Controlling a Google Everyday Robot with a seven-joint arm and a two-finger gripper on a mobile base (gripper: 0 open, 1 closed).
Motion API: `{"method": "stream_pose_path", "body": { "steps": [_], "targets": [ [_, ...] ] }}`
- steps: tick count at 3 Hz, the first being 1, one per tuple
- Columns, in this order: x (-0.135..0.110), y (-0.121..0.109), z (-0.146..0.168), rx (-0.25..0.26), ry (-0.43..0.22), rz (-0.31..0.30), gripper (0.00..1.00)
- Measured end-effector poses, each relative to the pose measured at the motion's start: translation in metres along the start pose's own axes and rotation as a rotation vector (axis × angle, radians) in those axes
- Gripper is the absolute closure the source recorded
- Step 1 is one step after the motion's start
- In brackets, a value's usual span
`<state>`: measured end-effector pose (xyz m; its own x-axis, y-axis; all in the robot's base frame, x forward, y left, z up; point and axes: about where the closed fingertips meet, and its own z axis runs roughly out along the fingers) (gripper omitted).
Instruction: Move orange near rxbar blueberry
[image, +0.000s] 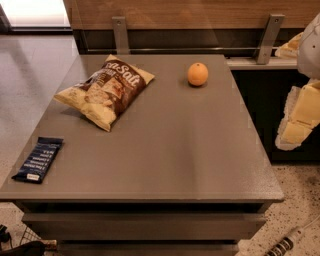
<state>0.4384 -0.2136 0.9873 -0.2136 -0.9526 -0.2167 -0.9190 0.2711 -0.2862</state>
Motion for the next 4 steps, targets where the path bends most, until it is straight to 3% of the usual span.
{"method": "stream_pose_path", "body": {
  "steps": [1,2,3,4],
  "targets": [
    [0.000,0.000,0.000,0.000,0.000,0.000,0.00],
    [-0.004,-0.034,0.005,0.065,-0.051,0.014,0.00],
    [-0.025,-0.109,0.029,0.175,-0.235,0.089,0.00],
    [-0.055,-0.169,0.061,0.251,-0.489,0.181,0.00]
  ]
}}
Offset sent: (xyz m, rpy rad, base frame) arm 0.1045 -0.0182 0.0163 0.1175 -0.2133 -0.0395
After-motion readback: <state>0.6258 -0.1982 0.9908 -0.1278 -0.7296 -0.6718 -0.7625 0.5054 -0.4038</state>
